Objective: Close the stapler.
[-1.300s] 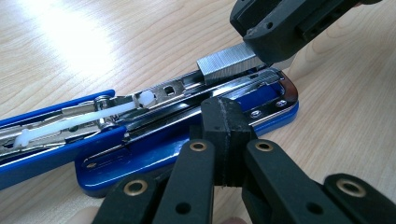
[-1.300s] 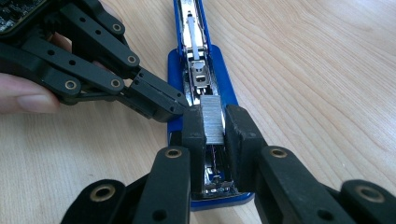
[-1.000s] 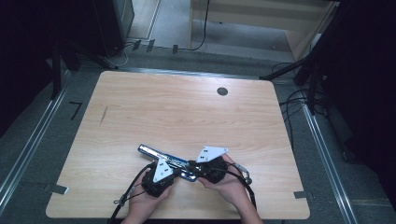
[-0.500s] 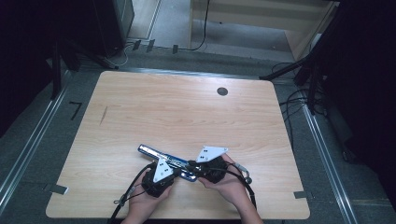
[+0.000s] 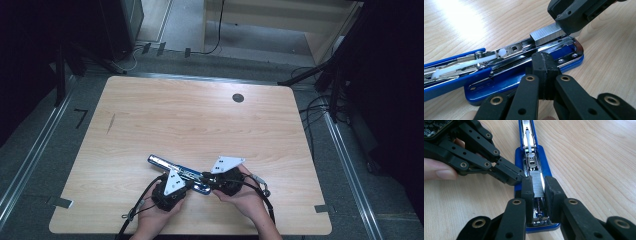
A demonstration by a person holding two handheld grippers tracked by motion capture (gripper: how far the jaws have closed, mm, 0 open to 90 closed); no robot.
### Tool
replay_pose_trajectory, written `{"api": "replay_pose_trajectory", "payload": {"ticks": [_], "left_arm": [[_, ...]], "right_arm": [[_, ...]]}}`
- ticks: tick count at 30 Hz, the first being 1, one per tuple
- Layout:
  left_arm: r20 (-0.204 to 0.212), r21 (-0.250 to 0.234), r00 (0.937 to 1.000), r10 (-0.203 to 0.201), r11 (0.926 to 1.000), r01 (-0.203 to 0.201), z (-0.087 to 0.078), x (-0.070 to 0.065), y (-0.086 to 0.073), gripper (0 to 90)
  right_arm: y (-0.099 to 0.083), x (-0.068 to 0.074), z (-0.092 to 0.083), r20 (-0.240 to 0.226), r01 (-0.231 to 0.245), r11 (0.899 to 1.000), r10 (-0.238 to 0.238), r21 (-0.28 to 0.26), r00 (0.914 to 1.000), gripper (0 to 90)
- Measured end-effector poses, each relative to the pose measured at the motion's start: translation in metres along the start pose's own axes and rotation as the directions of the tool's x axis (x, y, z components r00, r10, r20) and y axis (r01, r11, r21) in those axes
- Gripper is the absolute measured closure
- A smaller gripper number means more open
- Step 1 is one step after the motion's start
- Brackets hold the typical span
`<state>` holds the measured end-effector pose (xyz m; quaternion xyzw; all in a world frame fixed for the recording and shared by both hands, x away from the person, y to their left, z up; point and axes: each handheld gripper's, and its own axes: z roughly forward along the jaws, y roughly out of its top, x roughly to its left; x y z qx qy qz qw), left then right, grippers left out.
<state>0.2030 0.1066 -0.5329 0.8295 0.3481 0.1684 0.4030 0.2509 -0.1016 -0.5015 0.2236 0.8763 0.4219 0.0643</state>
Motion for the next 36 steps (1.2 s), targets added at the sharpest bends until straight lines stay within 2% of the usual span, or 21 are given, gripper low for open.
{"api": "replay_pose_trajectory", "payload": {"ticks": [25,36], "left_arm": [[0.0,0.0,1.0,0.002,1.0,-0.002,0.0,0.0,0.0,90.0],[0.0,-0.001,1.0,0.002,1.0,-0.002,0.0001,-0.0001,0.0,90.0]], "right_arm": [[0.0016,0.0012,0.0,0.009,-0.007,1.0,0.008,-0.01,0.9999,79.4],[0.0034,0.0047,-0.001,0.026,0.019,1.0,-0.018,-0.025,0.9995,79.4]]}}
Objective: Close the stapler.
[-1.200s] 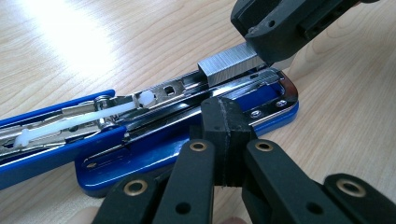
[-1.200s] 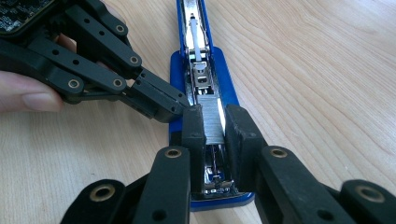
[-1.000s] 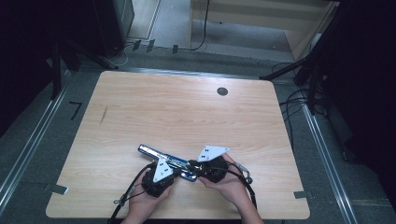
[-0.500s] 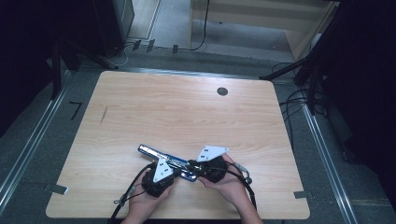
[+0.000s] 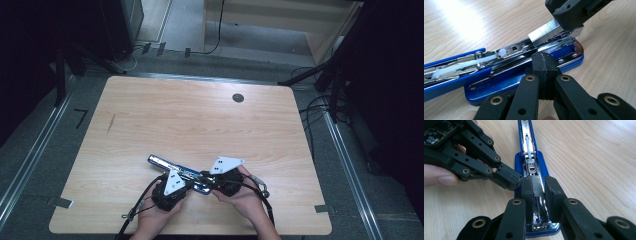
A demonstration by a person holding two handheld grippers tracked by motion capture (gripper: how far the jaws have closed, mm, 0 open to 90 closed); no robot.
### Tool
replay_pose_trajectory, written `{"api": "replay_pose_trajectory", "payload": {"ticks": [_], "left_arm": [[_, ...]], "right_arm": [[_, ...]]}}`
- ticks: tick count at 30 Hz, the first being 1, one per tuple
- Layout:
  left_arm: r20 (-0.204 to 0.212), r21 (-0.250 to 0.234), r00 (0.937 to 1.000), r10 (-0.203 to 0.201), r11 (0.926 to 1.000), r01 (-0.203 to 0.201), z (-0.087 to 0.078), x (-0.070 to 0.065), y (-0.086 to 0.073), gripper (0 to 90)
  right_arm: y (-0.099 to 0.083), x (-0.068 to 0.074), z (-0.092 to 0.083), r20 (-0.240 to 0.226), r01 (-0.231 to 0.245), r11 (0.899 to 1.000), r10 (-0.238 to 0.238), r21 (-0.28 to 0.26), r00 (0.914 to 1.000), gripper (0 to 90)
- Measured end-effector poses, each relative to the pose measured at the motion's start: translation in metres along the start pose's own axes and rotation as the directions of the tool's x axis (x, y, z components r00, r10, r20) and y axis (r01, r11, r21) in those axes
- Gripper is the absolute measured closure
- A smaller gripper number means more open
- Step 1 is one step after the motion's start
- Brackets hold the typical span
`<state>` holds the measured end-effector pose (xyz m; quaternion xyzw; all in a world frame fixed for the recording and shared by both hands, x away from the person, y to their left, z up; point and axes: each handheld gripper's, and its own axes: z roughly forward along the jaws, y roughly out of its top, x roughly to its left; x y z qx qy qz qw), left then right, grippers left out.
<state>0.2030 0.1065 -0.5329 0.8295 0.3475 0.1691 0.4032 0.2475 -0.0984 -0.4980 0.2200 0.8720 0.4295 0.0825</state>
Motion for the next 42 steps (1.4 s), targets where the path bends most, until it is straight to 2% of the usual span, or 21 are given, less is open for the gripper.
{"api": "replay_pose_trajectory", "payload": {"ticks": [8,23,26,29,32,35,42], "left_arm": [[0.001,0.001,1.0,0.0,1.0,0.0,0.0,0.0,0.0,90.0],[0.0,0.002,1.0,0.001,1.0,-0.001,0.0,0.0,0.0,90.0],[-0.001,0.002,1.0,0.001,1.0,-0.001,0.0,0.0,0.0,90.0],[0.002,0.002,1.0,-0.001,1.0,0.001,0.0,0.0,0.0,90.0],[0.002,0.0,1.0,-0.004,1.0,0.004,0.0,0.0,0.0,90.0],[0.002,0.0,1.0,-0.002,1.0,0.002,0.0,0.0,0.0,90.0],[0.002,0.0,1.0,-0.003,1.0,0.003,0.0,0.0,0.0,90.0]], "right_arm": [[-0.001,0.002,0.003,0.012,0.044,0.999,-0.044,0.028,0.999,79.4],[-0.004,0.003,0.007,0.02,0.057,0.997,-0.058,0.044,0.9981,79.3],[-0.004,0.002,0.008,0.015,0.05,0.998,-0.051,0.043,0.9986,79.2],[-0.004,-0.001,0.006,0.005,0.018,0.999,-0.018,0.04,0.9998,77.2],[-0.004,-0.004,0.002,-0.003,-0.018,1.0,0.018,0.007,0.9998,76.5],[-0.004,-0.007,-0.002,0.004,-0.046,0.999,0.047,-0.028,0.9989,79.4],[-0.004,-0.005,0.001,0.027,-0.052,0.997,0.054,-0.057,0.9982,86.8]]}}
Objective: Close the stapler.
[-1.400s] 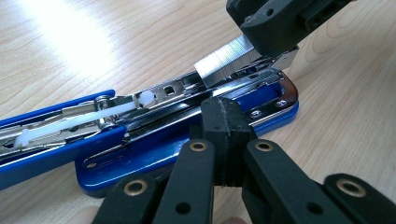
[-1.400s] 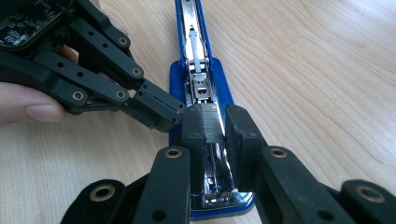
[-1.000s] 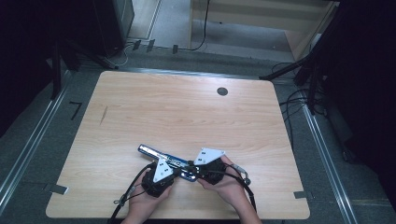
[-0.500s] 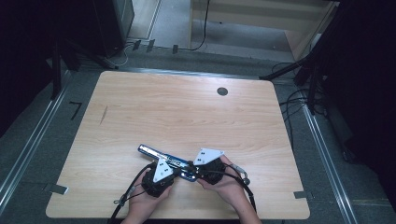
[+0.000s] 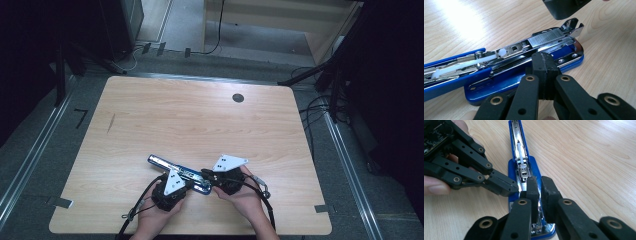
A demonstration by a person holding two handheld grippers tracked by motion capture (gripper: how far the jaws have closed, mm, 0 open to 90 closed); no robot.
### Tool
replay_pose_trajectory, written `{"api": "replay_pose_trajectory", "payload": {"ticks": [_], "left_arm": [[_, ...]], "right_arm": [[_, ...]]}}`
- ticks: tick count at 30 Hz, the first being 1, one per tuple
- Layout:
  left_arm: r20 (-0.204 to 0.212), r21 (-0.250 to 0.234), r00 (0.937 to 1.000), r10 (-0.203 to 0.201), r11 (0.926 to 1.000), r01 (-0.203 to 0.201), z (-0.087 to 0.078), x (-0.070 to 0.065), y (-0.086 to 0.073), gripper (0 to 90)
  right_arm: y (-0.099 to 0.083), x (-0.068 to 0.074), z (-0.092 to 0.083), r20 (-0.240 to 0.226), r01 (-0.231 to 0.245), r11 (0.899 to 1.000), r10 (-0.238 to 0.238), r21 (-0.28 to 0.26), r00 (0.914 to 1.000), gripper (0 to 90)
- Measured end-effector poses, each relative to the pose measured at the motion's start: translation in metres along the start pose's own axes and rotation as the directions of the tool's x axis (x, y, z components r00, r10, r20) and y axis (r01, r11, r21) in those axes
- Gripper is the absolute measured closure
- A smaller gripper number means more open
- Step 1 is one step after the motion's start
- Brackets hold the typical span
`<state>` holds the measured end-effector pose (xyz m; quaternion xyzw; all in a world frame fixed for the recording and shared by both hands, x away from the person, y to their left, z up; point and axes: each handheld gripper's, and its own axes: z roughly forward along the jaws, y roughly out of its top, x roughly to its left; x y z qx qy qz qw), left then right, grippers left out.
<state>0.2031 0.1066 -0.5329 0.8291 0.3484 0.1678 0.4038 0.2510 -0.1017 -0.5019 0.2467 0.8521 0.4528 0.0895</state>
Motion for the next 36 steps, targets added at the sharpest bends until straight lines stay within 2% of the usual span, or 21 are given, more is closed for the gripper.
{"api": "replay_pose_trajectory", "payload": {"ticks": [4,9,10,13,15,17,18,19,21,23,26,29,33,36], "left_arm": [[0.005,0.001,1.0,-0.002,1.0,0.002,0.0,0.001,0.0,90.0],[0.013,0.003,0.9994,-0.032,0.9995,0.032,-0.002,0.006,-0.001,90.0],[0.011,0.0,0.9991,-0.041,0.9992,0.041,-0.002,0.007,-0.001,90.0],[0.02,-0.008,0.9975,-0.067,0.9977,0.067,-0.006,0.011,-0.001,90.0],[0.026,-0.016,0.9942,-0.105,0.9943,0.105,-0.008,0.016,-0.001,90.0],[0.007,-0.019,0.9933,-0.116,0.9931,0.116,-0.011,0.021,-0.002,90.0],[-0.033,-0.012,0.9951,-0.093,0.9956,0.093,-0.012,0.024,-0.003,90.0],[-0.048,-0.011,0.9947,-0.091,0.9959,0.09,-0.015,0.027,-0.004,90.0],[-0.026,-0.019,0.9923,-0.121,0.9926,0.12,-0.02,0.034,-0.005,90.0],[-0.051,-0.021,0.9903,-0.129,0.9915,0.128,-0.024,0.04,-0.005,90.0],[-0.051,-0.02,0.985,-0.165,0.9863,0.164,-0.029,0.051,-0.008,90.0],[-0.058,-0.009,0.9816,-0.182,0.9833,0.182,-0.033,0.059,-0.012,90.0],[-0.095,-0.001,0.9766,-0.193,0.981,0.194,-0.037,0.069,-0.017,90.0],[-0.106,0.013,0.9705,-0.217,0.9756,0.219,-0.037,0.075,-0.021,90.0]], "right_arm": [[-0.001,0.002,0.004,-0.001,-0.001,1.0,0.001,0.0,1.0,89.0],[-0.007,0.001,0.01,-0.001,-0.01,1.0,0.01,0.022,0.9999,90.0],[-0.008,0.001,0.01,-0.007,-0.024,1.0,0.024,0.015,0.9997,90.0],[-0.008,0.001,0.009,0.002,-0.021,1.0,0.021,0.016,0.9998,90.0],[-0.007,0.001,0.008,0.005,-0.025,1.0,0.025,0.008,0.9997,90.0],[-0.006,0.001,0.007,0.008,-0.025,1.0,0.025,-0.004,0.9997,90.0],[-0.006,0.001,0.006,0.009,-0.025,1.0,0.025,-0.011,0.9997,90.0],[-0.005,0.001,0.005,0.016,-0.022,1.0,0.023,-0.017,0.9996,90.0],[-0.004,0.002,0.004,0.027,-0.024,0.999,0.025,-0.028,0.9993,90.0],[-0.002,0.002,0.003,0.03,-0.026,0.999,0.027,-0.039,0.9992,90.0],[0.0,0.001,0.002,0.038,-0.035,0.998,0.037,-0.05,0.9986,90.0],[0.001,0.001,0.002,0.035,-0.039,0.998,0.041,-0.059,0.9985,90.0],[0.003,0.003,0.003,0.031,-0.036,0.998,0.038,-0.052,0.9988,90.0],[0.005,0.005,0.005,0.022,-0.041,0.998,0.042,-0.049,0.9989,90.0]]}}
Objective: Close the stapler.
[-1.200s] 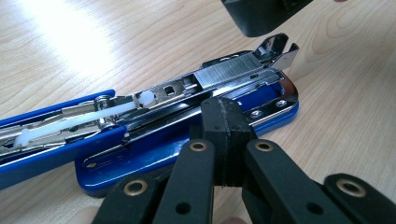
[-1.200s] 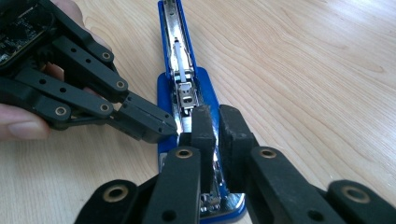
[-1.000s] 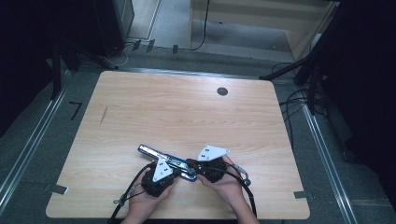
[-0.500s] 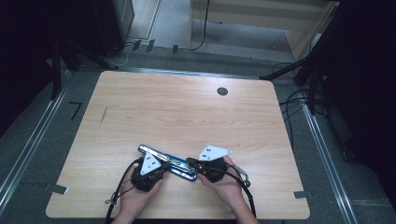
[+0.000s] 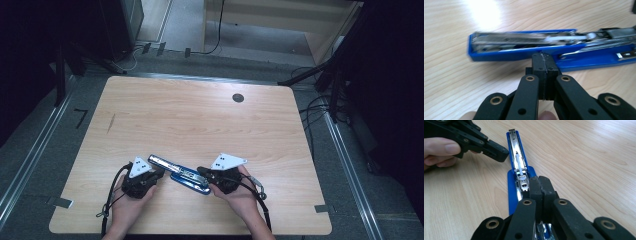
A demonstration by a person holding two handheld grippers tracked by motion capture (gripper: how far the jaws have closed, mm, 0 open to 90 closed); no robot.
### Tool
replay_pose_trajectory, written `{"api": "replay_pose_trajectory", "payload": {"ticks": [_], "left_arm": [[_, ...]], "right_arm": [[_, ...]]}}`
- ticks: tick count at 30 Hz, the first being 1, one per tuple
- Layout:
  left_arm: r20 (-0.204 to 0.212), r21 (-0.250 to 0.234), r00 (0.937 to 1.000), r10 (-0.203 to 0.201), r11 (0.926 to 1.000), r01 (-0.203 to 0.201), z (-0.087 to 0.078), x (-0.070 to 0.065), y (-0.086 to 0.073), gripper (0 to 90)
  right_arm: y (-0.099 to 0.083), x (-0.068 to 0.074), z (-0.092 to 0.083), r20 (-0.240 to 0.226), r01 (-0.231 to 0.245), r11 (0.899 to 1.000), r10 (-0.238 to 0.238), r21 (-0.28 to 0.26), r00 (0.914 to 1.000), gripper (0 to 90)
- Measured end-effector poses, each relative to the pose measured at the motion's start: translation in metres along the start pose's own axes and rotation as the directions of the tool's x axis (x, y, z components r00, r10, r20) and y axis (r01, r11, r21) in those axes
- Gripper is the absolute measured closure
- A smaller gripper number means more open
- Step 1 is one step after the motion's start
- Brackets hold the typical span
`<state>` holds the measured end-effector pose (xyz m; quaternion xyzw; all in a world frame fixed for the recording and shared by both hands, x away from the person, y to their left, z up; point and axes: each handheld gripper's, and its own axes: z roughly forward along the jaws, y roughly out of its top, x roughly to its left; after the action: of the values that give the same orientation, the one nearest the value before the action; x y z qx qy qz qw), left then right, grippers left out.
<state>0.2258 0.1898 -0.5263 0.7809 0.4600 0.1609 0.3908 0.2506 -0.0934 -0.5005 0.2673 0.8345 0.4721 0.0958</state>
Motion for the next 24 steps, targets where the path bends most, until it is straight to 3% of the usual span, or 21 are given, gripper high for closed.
{"api": "replay_pose_trajectory", "payload": {"ticks": [9,15,24], "left_arm": [[-0.013,0.02,0.9996,-0.026,0.9994,0.027,0.003,0.006,-0.002,90.0],[-0.016,0.022,0.9993,-0.033,0.9992,0.034,0.003,0.007,-0.002,90.0],[-0.024,0.025,0.9989,-0.04,0.9989,0.041,0.006,0.007,-0.001,90.0]], "right_arm": [[0.006,0.006,0.011,0.001,-0.005,1.0,0.005,0.006,1.0,90.0],[0.015,0.013,0.026,-0.018,-0.041,0.999,0.041,0.001,0.999,90.0],[0.027,0.022,0.052,-0.032,-0.021,0.999,0.022,0.029,0.9993,90.0]]}}
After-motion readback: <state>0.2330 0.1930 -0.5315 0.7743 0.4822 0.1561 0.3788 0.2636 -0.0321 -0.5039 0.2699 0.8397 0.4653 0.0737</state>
